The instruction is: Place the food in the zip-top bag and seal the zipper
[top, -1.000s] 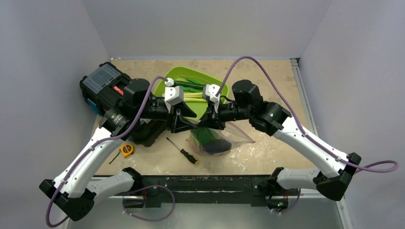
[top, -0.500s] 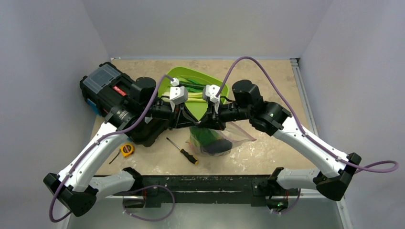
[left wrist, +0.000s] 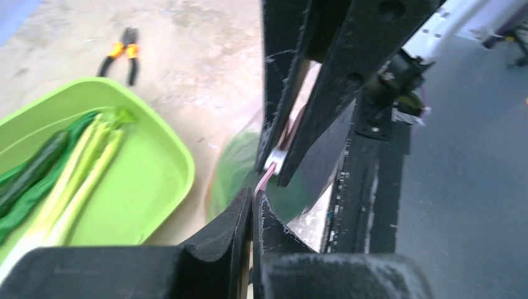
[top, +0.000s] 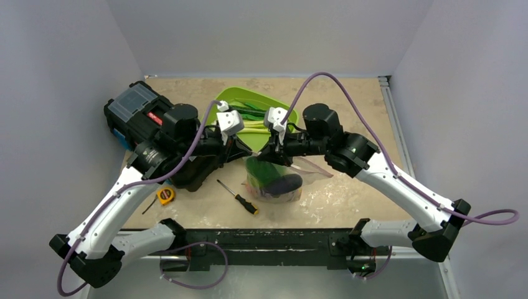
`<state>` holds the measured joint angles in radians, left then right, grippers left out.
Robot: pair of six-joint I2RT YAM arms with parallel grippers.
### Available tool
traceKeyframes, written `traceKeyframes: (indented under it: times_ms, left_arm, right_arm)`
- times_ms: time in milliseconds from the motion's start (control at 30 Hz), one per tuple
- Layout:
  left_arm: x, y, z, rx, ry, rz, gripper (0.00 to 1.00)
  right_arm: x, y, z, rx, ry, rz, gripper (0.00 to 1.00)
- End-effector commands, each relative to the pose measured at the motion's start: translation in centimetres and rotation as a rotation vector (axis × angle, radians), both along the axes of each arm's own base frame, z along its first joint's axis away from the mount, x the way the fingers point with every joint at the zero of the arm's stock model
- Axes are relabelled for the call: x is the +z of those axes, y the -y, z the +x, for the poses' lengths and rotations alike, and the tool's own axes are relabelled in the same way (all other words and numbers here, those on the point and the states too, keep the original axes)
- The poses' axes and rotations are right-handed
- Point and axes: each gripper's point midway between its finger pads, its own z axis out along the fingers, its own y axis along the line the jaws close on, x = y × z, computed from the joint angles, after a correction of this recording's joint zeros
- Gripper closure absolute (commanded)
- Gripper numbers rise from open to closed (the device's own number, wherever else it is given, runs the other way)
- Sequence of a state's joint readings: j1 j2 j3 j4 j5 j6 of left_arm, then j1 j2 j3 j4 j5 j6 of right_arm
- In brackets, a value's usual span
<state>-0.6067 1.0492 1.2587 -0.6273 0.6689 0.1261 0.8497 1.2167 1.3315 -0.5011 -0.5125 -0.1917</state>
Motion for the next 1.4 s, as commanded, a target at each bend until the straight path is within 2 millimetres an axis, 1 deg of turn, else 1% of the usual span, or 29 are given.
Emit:
traceKeyframes:
  times_ms: [0, 200, 400, 467, 633, 700, 800, 833, 867, 900, 933, 1000, 1033, 1067, 1100, 1133, 1200, 1233, 1267, 1300, 1367]
  left_arm:
    - [0.5, -5.3, 4.1, 0.348, 0.133, 0.092, 1.0]
    - [1.0, -7.6, 4.8, 0.486, 0.152, 0.044, 1.0]
    - [1.0, -11.3, 5.3, 0.676, 0.187, 0.047, 1.0]
    - [0.9, -12.4, 5.6, 0.74, 0.193, 0.052, 1.0]
    - [0.7, -14.5, 5.8, 0.848, 0.212, 0.071, 1.0]
    - [0.6, -15.1, 6.0, 0.876, 0.218, 0.08, 1.0]
    - [0.7, -15.1, 6.1, 0.883, 0.217, 0.072, 1.0]
    - [0.7, -14.4, 5.9, 0.841, 0.212, 0.056, 1.0]
    - [1.1, -12.9, 5.6, 0.754, 0.214, 0.025, 1.0]
    - [1.6, -11.0, 4.8, 0.639, 0.211, -0.016, 1.0]
    - [2.5, -8.9, 3.9, 0.512, 0.212, -0.07, 0.92]
    - [4.3, -5.0, 1.2, 0.239, 0.19, -0.176, 0.65]
    - [4.8, -3.5, 0.5, 0.139, 0.157, -0.201, 0.58]
    - [5.6, -2.3, -0.7, 0.048, 0.108, -0.231, 0.53]
    - [6.1, -1.3, -1.4, -0.03, 0.088, -0.238, 0.41]
    - [6.2, -0.4, -2.1, -0.081, 0.106, -0.21, 0.35]
    - [5.5, 1.3, -2.9, -0.159, 0.169, -0.126, 0.3]
    - [5.3, 2.0, -2.9, -0.176, 0.181, -0.092, 0.29]
    - [5.0, 2.8, -2.8, -0.19, 0.176, -0.071, 0.25]
    - [5.1, 3.5, -2.9, -0.212, 0.18, -0.064, 0.2]
    - [5.3, 4.7, -2.4, -0.216, 0.216, -0.059, 0.17]
  right_arm:
    - [2.1, 1.6, -0.5, -0.042, 0.037, 0.028, 1.0]
    - [1.2, 3.4, -0.6, -0.101, 0.034, -0.015, 1.0]
    - [-0.4, 6.3, -0.9, -0.2, 0.021, -0.078, 1.0]
    - [-0.3, 7.3, -1.4, -0.222, 0.027, -0.07, 1.0]
    - [-0.1, 9.6, -2.4, -0.277, 0.046, -0.055, 1.0]
    - [0.0, 10.5, -2.6, -0.303, 0.056, -0.05, 1.0]
    - [0.0, 11.6, -3.0, -0.328, 0.063, -0.05, 1.0]
    - [0.2, 11.6, -3.1, -0.325, 0.067, -0.037, 1.0]
    - [0.4, 11.5, -3.3, -0.317, 0.069, -0.02, 1.0]
    - [0.6, 11.3, -3.4, -0.303, 0.069, -0.004, 1.0]
    - [0.6, 11.0, -3.5, -0.29, 0.067, 0.004, 1.0]
    - [0.5, 10.2, -3.2, -0.272, 0.06, 0.0, 1.0]
    - [0.5, 10.0, -3.1, -0.267, 0.063, -0.002, 1.0]
    - [0.6, 9.7, -2.9, -0.261, 0.067, 0.0, 1.0]
    - [0.6, 9.5, -2.9, -0.253, 0.069, 0.001, 1.0]
    - [0.5, 9.4, -3.0, -0.243, 0.07, 0.002, 1.0]
    - [0.5, 9.1, -3.1, -0.223, 0.074, 0.0, 1.0]
    - [0.4, 9.1, -3.2, -0.213, 0.072, -0.003, 1.0]
    - [0.2, 9.0, -3.3, -0.204, 0.072, -0.007, 1.0]
    - [0.1, 8.9, -3.4, -0.196, 0.071, -0.013, 1.0]
    - [-0.1, 8.8, -3.5, -0.184, 0.065, -0.021, 1.0]
